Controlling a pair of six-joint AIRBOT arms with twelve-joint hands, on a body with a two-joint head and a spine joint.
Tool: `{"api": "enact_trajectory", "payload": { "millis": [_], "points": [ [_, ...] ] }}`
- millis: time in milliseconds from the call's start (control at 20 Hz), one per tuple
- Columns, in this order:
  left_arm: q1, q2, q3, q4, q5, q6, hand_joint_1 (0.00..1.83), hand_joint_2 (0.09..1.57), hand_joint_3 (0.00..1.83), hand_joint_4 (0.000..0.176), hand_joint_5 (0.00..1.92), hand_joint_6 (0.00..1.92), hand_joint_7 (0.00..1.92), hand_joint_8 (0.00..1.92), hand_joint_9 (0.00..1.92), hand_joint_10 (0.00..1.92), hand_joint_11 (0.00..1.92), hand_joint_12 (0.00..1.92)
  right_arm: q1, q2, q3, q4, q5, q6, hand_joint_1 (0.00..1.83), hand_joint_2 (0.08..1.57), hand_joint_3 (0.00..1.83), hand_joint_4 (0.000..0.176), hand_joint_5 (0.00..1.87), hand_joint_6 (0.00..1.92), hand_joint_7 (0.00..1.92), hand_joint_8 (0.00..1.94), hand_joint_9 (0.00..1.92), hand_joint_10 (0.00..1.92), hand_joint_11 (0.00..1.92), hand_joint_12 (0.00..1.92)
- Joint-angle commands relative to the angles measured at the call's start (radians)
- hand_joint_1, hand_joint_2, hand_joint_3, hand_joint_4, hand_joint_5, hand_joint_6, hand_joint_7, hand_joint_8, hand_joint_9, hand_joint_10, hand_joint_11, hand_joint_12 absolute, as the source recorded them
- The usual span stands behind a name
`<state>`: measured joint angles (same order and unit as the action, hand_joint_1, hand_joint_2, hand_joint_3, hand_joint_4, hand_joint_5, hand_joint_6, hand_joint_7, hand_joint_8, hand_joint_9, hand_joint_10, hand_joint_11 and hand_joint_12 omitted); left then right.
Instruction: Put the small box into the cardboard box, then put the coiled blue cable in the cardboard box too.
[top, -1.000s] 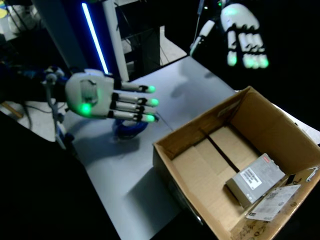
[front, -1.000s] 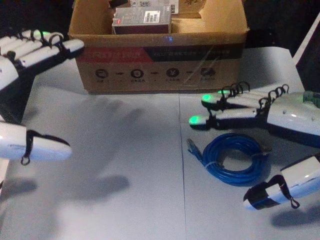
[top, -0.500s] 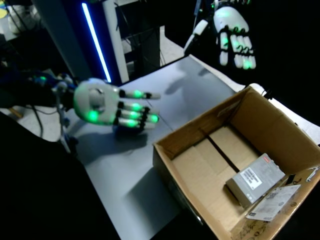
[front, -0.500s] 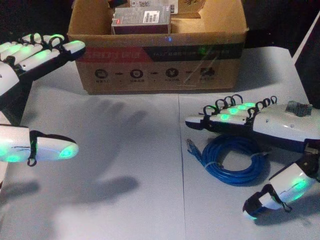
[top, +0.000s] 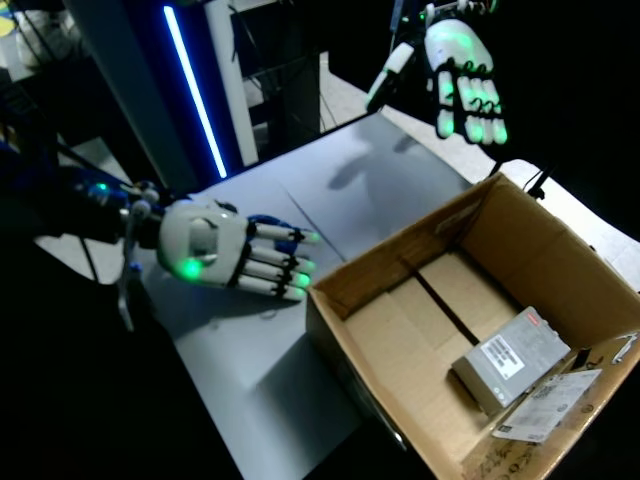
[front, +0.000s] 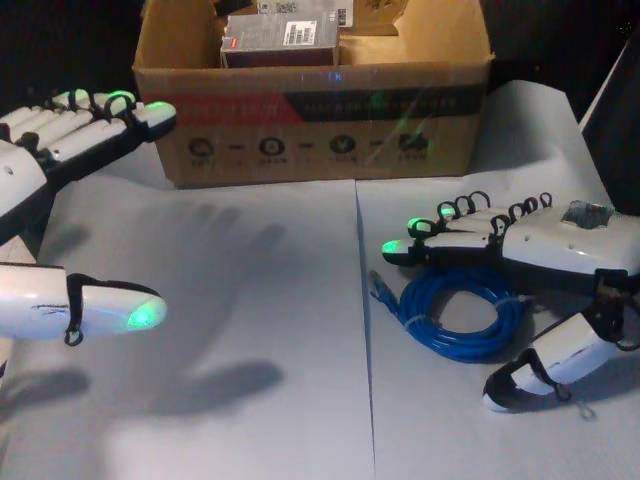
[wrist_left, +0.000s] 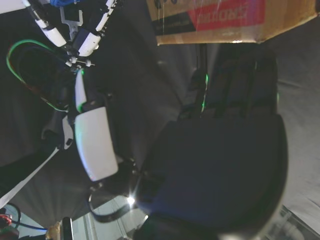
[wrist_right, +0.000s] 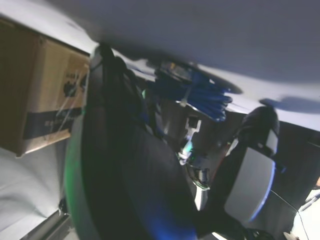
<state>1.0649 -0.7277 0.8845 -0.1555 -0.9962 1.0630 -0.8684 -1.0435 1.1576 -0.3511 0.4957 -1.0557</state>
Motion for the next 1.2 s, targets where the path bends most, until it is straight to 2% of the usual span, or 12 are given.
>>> {"api": "enact_trajectory", "payload": {
  "millis": [0,250,350,400,450,500,550,600,850,1000,1100,1150],
  "points": [
    [-0.008,-0.003,0.001,-0.009,-0.135,-0.005,0.39,0.88,0.0,0.176,0.0,0.0,0.0,0.0,0.0,0.0,0.0,0.0,0.008,-0.014,0.007,0.021,0.021,0.0,0.97,0.82,0.01,0.176,0.12,0.02,0.0,0.0,0.0,0.0,0.0,0.0],
    [-0.003,-0.005,0.001,-0.012,-0.14,-0.013,0.4,0.88,0.0,0.176,0.02,0.0,0.0,0.0,0.0,0.0,0.0,0.0,0.008,-0.013,0.006,0.02,0.015,0.0,1.02,0.86,0.0,0.176,0.34,0.0,0.12,0.0,0.19,0.02,0.16,0.11],
    [-0.001,-0.006,0.001,-0.013,-0.142,-0.014,0.41,0.89,0.0,0.176,0.02,0.0,0.0,0.0,0.0,0.0,0.0,0.0,0.008,-0.009,0.003,0.02,0.015,0.0,1.08,0.88,0.0,0.097,0.54,0.0,0.36,0.01,0.5,0.02,0.14,0.99],
    [-0.001,-0.006,0.002,-0.013,-0.142,-0.014,0.46,0.88,0.0,0.176,0.03,0.0,0.0,0.0,0.0,0.0,0.0,0.0,0.008,-0.008,0.002,0.021,0.015,0.0,1.15,0.87,0.0,0.0,0.7,0.0,0.55,0.02,0.6,0.41,0.3,1.32],
    [-0.001,-0.006,0.002,-0.013,-0.143,-0.015,0.46,0.88,0.0,0.176,0.03,0.0,0.0,0.0,0.0,0.0,0.0,0.0,0.008,-0.008,0.002,0.021,0.015,0.0,1.17,0.9,0.0,0.0,0.75,0.0,0.62,0.08,0.43,1.08,0.36,1.44],
    [-0.001,-0.007,0.002,-0.013,-0.143,-0.016,0.44,0.89,0.0,0.176,0.02,0.0,0.0,0.0,0.0,0.0,0.0,0.0,0.008,-0.008,0.002,0.021,0.015,0.0,1.16,0.97,0.0,0.0,0.81,0.01,0.27,1.19,0.41,1.54,0.43,1.67],
    [-0.001,-0.007,0.002,-0.014,-0.143,-0.016,0.43,0.89,0.0,0.176,0.02,0.0,0.0,0.0,0.0,0.0,0.0,0.0,0.008,-0.008,0.002,0.021,0.015,0.0,1.17,1.0,0.0,0.0,0.9,0.05,0.24,1.45,0.44,1.74,0.48,1.83],
    [0.0,-0.007,0.002,-0.014,-0.143,-0.018,0.44,0.89,0.0,0.176,0.01,0.0,0.0,0.0,0.0,0.0,0.0,0.0,0.008,-0.008,0.001,0.021,0.016,0.0,1.12,1.13,0.01,0.0,0.91,1.06,0.21,1.83,0.54,1.91,0.67,1.92],
    [0.002,-0.01,0.004,-0.016,-0.145,-0.019,0.45,0.88,0.0,0.176,0.03,0.0,0.0,0.0,0.0,0.0,0.01,0.0,0.009,-0.003,0.001,0.026,0.021,0.0,1.18,1.11,0.0,0.0,1.0,0.95,0.67,1.94,0.96,1.92,1.1,1.92],
    [0.003,-0.013,0.005,-0.018,-0.145,-0.021,0.44,0.89,0.0,0.176,0.03,0.0,0.0,0.0,0.0,0.0,0.0,0.0,0.01,-0.002,0.001,0.028,0.027,0.0,1.5,1.2,0.01,0.0,0.71,1.87,0.83,1.94,1.13,1.92,1.25,1.92],
    [0.004,-0.015,0.007,-0.018,-0.145,-0.022,0.43,0.89,0.0,0.176,0.03,0.0,0.0,0.0,0.0,0.0,0.0,0.0,0.019,0.001,0.001,0.032,0.04,0.0,1.6,1.26,0.0,0.004,0.79,1.92,0.99,1.94,1.27,1.92,1.38,1.92],
    [0.004,-0.016,0.007,-0.018,-0.145,-0.022,0.43,0.89,0.0,0.176,0.04,0.0,0.0,0.0,0.0,0.0,0.0,0.0,0.024,0.003,0.001,0.034,0.05,0.0,1.63,1.26,0.0,0.065,0.76,1.92,1.01,1.94,1.34,1.92,1.46,1.92]
  ]
}}
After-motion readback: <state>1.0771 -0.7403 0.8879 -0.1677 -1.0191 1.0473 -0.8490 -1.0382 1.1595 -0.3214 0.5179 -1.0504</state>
